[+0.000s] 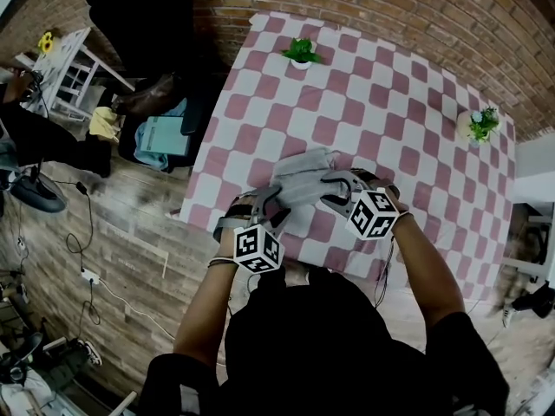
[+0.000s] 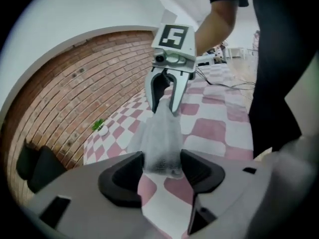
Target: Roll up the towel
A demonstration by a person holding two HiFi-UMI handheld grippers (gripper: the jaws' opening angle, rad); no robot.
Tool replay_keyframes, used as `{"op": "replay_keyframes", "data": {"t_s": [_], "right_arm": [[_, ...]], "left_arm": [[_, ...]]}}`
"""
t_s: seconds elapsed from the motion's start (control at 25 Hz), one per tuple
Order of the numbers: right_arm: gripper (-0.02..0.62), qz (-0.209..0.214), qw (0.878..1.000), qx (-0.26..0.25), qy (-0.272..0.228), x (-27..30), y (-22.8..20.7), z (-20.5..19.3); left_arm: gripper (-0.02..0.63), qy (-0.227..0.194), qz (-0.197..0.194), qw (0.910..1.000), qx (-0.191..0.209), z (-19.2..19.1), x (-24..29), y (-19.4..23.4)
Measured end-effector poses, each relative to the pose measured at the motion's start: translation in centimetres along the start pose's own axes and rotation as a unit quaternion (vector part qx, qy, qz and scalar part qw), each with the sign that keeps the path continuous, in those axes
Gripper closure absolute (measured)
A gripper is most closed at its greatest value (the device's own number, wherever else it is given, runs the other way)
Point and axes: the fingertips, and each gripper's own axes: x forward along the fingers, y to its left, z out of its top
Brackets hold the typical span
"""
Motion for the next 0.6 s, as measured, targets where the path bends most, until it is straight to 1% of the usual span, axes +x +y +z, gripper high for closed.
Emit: {"op": "replay_keyframes", "data": {"t_s": [0.08, 0.16, 0.28, 0.36, 0.4, 0.48, 0.6], "right_arm": [[0.433, -0.039, 0.999, 0.002, -0.003, 0.0, -2.4, 0.3], [0.428, -0.095, 0.995, 0.018, -0.003, 0.1, -5.1, 0.3], [0.428, -0.176, 0.983, 0.055, 0.001, 0.3, -8.4, 0.0], [0.428, -0.216, 0.973, 0.077, 0.007, 0.5, -9.8, -0.5], [0.428, -0.229, 0.969, 0.089, 0.01, 0.7, -10.3, -0.8], [0.428, -0.24, 0.964, 0.114, 0.016, 1.5, -10.9, -1.4], [0.437, -0.24, 0.959, 0.152, 0.017, 2.5, -11.2, -2.3]], "left_arm": [[0.356, -0.002, 0.021, 0.9986, -0.048, 0.0, 0.5, 2.4], [0.359, -0.009, 0.039, 0.9944, -0.097, 0.1, 0.8, 5.0], [0.376, -0.023, 0.064, 0.9857, -0.154, 0.1, 1.1, 8.7], [0.393, -0.025, 0.074, 0.9824, -0.17, 0.0, 1.5, 10.4], [0.399, -0.023, 0.074, 0.9822, -0.171, -0.1, 1.9, 11.0], [0.407, -0.016, 0.07, 0.983, -0.169, -0.4, 2.8, 11.7], [0.428, -0.014, 0.06, 0.9837, -0.169, -0.5, 4.1, 11.9]]}}
